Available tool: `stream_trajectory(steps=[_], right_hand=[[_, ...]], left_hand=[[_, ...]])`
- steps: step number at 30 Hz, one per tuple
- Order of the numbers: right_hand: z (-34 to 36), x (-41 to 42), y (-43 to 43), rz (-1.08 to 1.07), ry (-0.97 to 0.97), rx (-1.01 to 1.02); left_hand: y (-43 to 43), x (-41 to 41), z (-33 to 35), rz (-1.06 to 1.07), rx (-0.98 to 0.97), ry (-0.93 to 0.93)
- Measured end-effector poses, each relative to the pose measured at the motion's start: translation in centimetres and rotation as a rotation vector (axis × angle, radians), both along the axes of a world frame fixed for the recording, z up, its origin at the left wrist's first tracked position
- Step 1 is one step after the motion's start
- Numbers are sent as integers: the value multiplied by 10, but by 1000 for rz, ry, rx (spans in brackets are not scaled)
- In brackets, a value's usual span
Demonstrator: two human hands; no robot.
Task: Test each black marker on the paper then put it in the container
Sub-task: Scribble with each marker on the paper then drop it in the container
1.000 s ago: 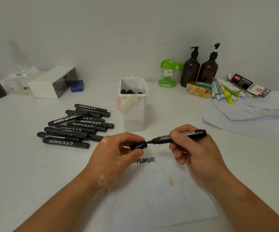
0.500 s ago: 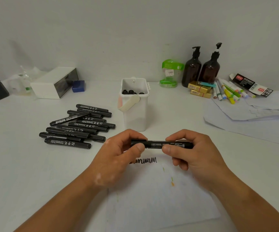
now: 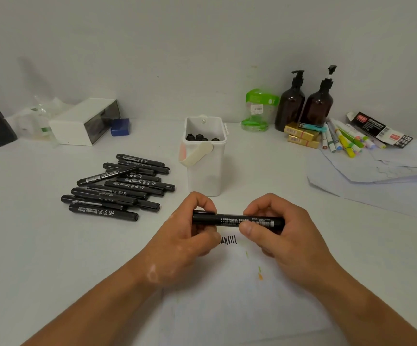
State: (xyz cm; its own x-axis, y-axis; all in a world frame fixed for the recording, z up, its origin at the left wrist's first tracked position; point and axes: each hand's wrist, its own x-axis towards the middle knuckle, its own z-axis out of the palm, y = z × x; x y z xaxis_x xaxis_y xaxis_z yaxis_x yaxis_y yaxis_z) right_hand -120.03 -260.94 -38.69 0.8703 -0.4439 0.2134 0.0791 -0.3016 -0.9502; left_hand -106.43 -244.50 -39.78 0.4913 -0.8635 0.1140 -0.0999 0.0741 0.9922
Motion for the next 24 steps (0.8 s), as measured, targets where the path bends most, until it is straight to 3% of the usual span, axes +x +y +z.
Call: stream_trajectory(steps=[19, 24], right_hand=[[4, 0, 4, 24, -31, 93], [1, 2, 8, 26, -1, 70]], left_hand=[[-1, -3, 5, -30, -33, 32], [1, 6, 7, 63, -71, -23]])
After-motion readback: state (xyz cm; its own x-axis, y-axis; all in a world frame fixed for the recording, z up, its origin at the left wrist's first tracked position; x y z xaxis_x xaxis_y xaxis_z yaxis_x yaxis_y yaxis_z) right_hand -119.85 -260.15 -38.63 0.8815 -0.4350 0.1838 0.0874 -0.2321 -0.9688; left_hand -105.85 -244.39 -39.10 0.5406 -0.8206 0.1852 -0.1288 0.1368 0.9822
